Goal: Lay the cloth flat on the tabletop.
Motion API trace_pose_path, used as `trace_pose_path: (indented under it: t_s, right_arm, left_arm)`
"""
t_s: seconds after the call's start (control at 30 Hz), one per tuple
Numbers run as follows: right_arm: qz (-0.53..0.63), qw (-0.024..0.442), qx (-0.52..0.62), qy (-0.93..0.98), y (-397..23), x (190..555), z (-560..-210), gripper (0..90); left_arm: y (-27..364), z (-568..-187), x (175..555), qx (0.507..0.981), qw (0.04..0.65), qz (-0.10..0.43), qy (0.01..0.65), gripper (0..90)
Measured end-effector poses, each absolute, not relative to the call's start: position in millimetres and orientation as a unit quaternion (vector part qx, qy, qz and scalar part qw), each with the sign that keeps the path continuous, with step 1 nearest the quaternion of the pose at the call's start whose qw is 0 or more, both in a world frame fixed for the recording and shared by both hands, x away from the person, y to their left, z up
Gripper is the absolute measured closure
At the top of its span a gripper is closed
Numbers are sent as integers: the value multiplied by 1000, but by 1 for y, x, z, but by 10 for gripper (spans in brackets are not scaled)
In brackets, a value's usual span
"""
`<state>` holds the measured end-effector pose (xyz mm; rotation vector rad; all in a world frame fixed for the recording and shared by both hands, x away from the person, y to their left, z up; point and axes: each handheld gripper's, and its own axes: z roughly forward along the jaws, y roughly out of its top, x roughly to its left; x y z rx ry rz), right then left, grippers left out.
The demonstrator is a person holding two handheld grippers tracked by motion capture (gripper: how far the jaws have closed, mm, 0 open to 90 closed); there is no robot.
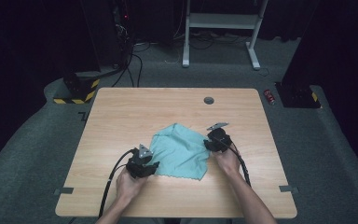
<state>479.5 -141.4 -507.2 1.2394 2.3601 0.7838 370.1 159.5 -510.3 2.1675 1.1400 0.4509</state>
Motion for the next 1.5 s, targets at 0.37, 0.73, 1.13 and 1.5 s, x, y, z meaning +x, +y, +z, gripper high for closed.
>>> trace_pose_path:
  t_s: [0.37,0.73,1.13,1.5]
  right_arm:
    - [254,211,422,845,-142,497,-493,900]
    - [282,205,439,828,-152,490,-481,749]
    - [335,142,358,860,-154,370,-500,702]
    - [300,149,317,887,-132,367,-509,899]
  left_arm:
    - [161,-516,365,819,340,164,432,620]
    - [166,-512,370,811,342,160,446,567]
    - [175,-507,386,799,322,177,476,580]
    - [173,-511,387,816,317,158,457,859]
